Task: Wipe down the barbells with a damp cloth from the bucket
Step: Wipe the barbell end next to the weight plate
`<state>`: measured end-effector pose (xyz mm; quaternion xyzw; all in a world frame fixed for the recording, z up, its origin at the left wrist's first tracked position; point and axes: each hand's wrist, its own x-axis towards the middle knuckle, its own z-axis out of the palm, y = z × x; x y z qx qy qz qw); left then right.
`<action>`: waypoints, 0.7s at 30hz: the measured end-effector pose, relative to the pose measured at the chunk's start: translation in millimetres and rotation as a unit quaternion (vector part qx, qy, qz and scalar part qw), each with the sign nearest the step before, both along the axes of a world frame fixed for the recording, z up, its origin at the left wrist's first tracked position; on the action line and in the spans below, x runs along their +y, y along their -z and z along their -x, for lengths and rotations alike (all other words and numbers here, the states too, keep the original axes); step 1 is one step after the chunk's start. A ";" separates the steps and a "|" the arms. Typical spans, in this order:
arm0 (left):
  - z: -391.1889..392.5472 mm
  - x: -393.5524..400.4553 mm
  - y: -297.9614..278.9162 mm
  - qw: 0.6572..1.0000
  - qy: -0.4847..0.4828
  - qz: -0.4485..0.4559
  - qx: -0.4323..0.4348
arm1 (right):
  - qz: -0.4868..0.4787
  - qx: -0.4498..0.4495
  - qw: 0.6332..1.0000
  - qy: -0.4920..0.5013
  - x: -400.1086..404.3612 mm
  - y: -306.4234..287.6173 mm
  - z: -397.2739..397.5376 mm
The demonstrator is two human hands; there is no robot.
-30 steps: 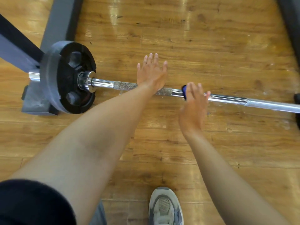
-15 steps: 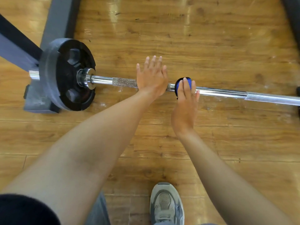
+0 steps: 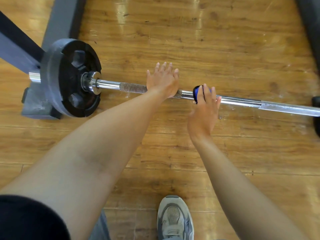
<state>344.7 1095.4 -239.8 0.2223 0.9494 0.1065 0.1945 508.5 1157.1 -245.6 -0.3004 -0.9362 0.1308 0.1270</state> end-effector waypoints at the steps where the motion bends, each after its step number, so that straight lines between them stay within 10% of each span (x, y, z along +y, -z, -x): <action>1: -0.5 0.3 0.1 1.000 0.001 0.000 0.002 | 0.003 -0.002 1.000 0.000 -3.3 0.0 -0.7; 21: -59.3 -31.9 -2.0 1.000 -0.022 0.009 -0.002 | -0.035 -0.080 0.987 -0.135 -25.8 -8.5 -43.5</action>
